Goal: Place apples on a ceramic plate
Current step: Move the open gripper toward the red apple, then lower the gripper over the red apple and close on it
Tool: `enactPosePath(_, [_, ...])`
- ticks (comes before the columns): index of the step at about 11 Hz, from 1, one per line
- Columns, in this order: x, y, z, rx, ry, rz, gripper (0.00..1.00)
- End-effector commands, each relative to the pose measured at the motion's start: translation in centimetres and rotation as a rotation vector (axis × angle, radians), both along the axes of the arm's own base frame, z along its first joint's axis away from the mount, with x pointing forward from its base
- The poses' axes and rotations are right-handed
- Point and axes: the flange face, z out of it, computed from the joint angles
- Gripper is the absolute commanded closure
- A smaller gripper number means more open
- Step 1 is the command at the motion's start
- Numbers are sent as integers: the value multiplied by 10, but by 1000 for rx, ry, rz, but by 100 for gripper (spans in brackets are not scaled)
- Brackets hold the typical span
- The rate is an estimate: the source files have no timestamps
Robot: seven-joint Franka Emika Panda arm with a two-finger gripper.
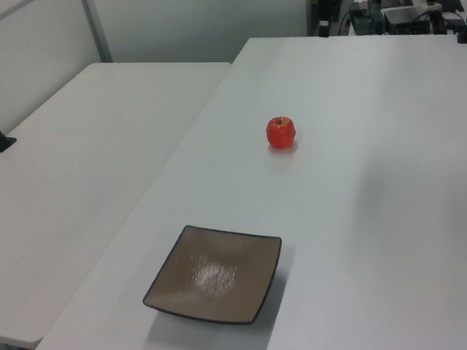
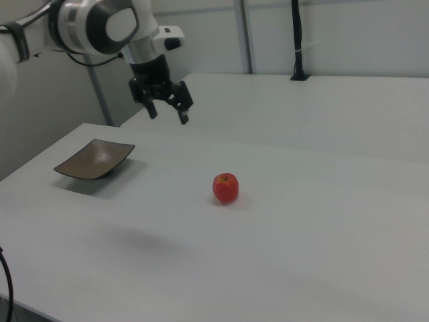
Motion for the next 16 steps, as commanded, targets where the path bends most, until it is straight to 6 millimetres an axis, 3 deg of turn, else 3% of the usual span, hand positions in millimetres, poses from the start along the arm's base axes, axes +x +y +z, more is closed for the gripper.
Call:
enactPosePath(1, [44,-17,-26,-12,-89,1,0])
enactPosePath(3, [62,-21,-50,-9,-115,-10,0])
enactPosePath(6, [90,-15,-111,-24,-107,6,0])
enactPosePath(9, [107,-9,-164,-40,-117,28,0])
enactPosePath(16, [120,-8,-232,-49,-128,33,0])
